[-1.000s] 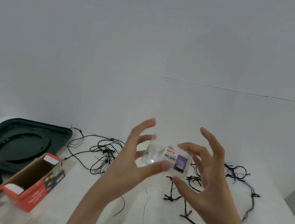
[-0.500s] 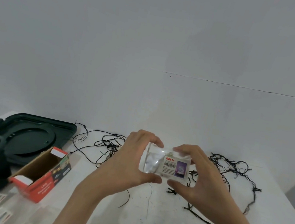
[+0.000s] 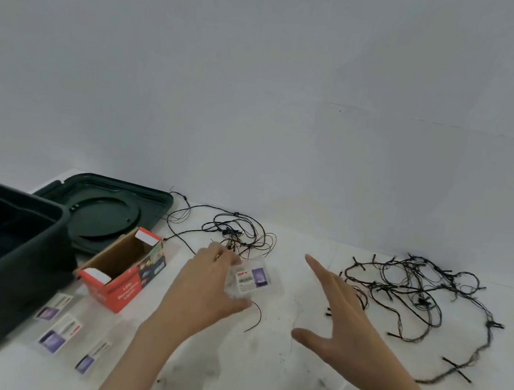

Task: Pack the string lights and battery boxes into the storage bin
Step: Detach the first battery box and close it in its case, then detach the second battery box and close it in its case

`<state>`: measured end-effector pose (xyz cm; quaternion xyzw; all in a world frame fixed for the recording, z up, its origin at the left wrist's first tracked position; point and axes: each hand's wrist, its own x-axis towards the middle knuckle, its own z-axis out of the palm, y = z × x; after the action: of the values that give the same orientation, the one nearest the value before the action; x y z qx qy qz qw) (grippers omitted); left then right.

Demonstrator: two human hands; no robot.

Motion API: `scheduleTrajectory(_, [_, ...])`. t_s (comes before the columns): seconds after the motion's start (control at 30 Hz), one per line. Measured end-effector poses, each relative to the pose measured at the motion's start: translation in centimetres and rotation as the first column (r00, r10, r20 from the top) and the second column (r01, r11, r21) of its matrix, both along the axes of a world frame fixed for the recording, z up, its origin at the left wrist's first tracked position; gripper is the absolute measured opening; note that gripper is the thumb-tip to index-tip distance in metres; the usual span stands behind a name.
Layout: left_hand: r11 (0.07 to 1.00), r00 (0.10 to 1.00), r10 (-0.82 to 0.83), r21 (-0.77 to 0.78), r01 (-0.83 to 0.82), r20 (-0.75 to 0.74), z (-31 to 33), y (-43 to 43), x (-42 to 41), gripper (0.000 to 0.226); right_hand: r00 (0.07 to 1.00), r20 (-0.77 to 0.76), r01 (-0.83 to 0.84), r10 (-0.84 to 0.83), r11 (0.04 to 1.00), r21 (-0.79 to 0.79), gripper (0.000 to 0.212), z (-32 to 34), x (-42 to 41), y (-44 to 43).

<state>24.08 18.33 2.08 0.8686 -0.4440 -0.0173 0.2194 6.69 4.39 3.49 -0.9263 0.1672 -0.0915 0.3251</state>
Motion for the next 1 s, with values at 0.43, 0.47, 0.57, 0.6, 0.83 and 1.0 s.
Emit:
scheduleTrajectory(0.43, [0.893, 0.897, 0.433, 0.170, -0.416, -0.084, -7.8, 2.8, 4.1, 0.069, 0.993, -0.107, 0.069, -0.052, 0.984, 0.165, 0.050, -7.0, 0.9, 1.9])
scheduleTrajectory(0.47, [0.889, 0.893, 0.442, 0.175, -0.423, -0.082, -8.0, 2.8, 4.0, 0.069, 0.993, -0.096, 0.079, -0.062, 0.981, 0.175, 0.047, -7.0, 0.7, 2.0])
scheduleTrajectory(0.57, [0.886, 0.904, 0.428, 0.194, -0.421, 0.009, -7.7, 2.6, 3.6, 0.073, 0.992, -0.043, 0.123, -0.117, 0.972, 0.201, 0.038, -6.8, 0.1, 1.5])
scheduleTrajectory(0.6, [0.899, 0.914, 0.406, 0.167, -0.404, 0.029, -7.3, 2.2, 3.3, 0.073, 0.989, -0.026, 0.146, -0.144, 0.966, 0.214, 0.036, -6.7, -0.2, 1.3])
scheduleTrajectory(0.83, [0.994, 0.942, -0.099, -0.074, 0.079, -0.322, -3.4, -3.6, -3.8, 0.047, 0.939, -0.044, 0.343, -0.341, 0.922, 0.181, 0.033, -6.1, -4.2, -1.7])
scheduleTrajectory(1.0, [0.905, 0.824, -0.405, -0.045, 0.423, -0.397, -3.6, -6.8, -9.3, 0.036, 0.882, -0.191, 0.436, -0.432, 0.900, -0.021, 0.036, -6.1, -8.4, -3.4])
